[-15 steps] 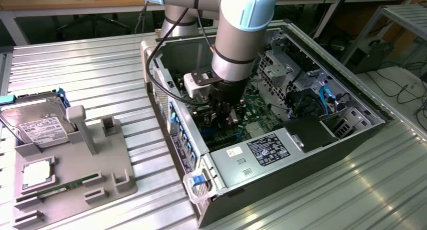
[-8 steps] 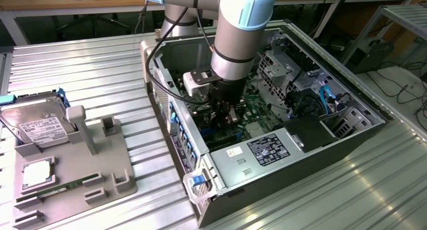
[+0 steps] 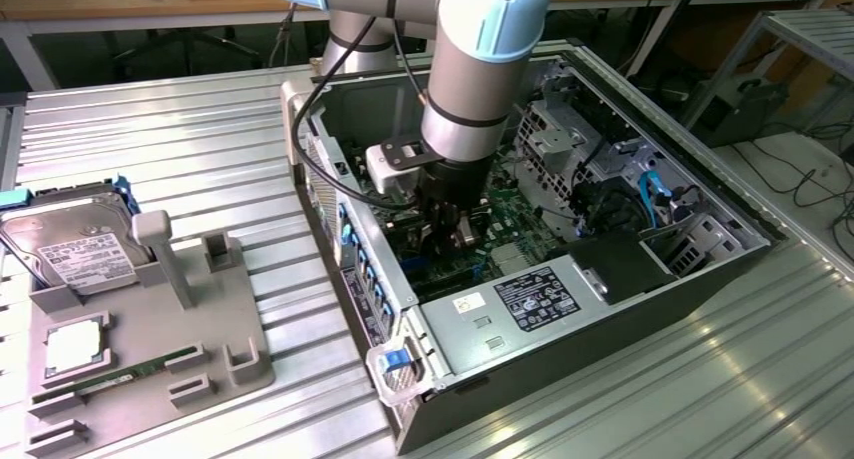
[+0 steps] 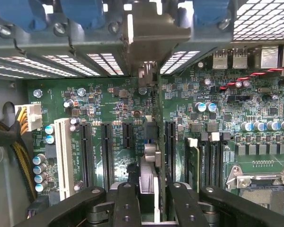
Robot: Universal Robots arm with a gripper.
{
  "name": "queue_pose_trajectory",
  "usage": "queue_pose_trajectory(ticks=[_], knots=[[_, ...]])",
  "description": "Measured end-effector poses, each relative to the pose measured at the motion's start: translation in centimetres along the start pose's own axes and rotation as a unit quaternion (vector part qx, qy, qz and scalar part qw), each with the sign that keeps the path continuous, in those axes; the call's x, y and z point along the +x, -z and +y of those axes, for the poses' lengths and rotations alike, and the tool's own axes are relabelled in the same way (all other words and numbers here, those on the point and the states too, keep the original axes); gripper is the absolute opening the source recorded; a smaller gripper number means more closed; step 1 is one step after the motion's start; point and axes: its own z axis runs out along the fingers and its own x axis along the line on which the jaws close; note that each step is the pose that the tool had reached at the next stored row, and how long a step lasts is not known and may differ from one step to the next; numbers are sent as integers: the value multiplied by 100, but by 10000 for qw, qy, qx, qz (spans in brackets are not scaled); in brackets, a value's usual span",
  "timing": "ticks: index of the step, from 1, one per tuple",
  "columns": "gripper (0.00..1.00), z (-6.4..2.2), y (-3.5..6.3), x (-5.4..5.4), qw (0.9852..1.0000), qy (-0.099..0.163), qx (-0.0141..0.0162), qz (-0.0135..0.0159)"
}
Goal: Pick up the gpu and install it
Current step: 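Insert the gpu into the slot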
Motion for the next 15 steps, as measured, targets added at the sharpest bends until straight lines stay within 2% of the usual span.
queue_pose_trajectory(ticks=[8,15], knots=[[28,-1,7,-3,10000,-1,6,-11],[28,1,39,-1,10000,0,13,-5]])
